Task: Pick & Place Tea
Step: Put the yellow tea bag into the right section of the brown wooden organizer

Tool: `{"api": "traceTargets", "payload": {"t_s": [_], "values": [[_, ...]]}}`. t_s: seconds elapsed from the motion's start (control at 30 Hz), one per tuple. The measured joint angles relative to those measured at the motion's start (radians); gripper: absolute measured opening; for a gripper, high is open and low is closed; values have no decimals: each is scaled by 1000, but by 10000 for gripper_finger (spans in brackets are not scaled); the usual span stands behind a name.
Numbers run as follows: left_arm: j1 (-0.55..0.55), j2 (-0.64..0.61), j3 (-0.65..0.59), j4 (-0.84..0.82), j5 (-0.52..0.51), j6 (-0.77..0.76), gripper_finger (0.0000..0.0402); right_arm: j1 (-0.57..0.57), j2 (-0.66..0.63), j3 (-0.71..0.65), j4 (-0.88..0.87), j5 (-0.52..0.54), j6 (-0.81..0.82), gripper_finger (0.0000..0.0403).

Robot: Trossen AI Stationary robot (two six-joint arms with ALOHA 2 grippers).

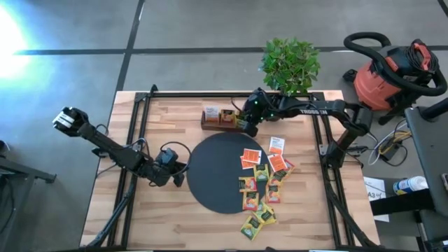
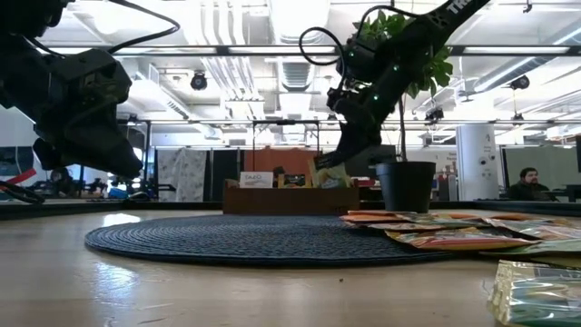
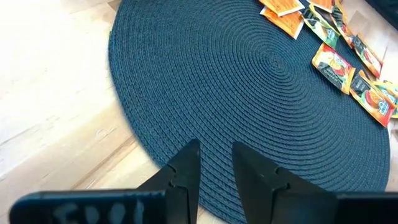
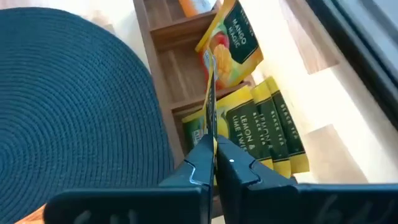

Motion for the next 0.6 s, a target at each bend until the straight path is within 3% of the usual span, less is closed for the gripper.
{"api": "traceTargets", "payload": {"t_s": [0.47, 0.6], "values": [[0, 0, 0, -1, 0, -8, 90, -2, 42, 0, -7, -15, 8, 10], [0, 0, 0, -1, 0, -8, 90, -1, 41, 6, -61, -3, 11, 27]]}}
